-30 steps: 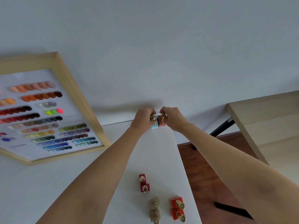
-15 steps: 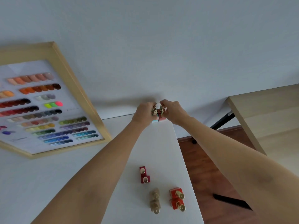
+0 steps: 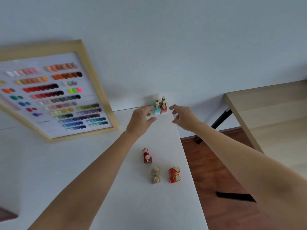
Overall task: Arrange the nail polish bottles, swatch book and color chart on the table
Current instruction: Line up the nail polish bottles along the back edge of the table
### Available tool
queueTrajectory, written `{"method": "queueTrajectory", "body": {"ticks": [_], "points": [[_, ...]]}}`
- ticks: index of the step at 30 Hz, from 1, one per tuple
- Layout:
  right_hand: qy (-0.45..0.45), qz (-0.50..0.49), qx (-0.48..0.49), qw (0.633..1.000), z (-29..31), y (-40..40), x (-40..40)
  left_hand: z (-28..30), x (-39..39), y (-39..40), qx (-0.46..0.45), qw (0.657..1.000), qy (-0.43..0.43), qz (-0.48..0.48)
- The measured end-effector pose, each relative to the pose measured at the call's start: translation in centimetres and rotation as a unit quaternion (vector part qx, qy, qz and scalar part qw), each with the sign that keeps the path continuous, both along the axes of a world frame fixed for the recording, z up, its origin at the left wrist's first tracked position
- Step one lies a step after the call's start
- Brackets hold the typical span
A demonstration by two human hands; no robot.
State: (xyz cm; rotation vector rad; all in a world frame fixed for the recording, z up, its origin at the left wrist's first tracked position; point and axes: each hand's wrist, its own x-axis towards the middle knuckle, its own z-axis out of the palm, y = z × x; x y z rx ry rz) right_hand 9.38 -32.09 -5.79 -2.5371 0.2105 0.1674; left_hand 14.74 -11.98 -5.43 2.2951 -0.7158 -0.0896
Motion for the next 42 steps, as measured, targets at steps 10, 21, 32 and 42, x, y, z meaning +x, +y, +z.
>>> {"method": "queueTrajectory", "body": {"ticks": [10, 21, 32, 42], "points": [[0.064, 0.096, -0.027, 0.993, -0.3, 2.3, -11.5, -0.1, -10.6, 6.4, -0.001, 0.997, 0.060, -0.046], [0.091, 0.088, 0.010, 0.992, -2.4, 6.0, -17.9, -2.2, -16.6, 7.2, 0.110, 0.973, 0.185, -0.088], [0.012, 0.014, 0.024, 1.000, -3.6, 7.6, -18.6, -3.4, -17.3, 5.6, 0.105, 0.985, 0.131, -0.047], [0.027, 0.006, 0.050, 0.998, -3.6, 7.7, -18.9, -3.8, -17.4, 4.9, 0.123, 0.988, 0.076, -0.060]]}}
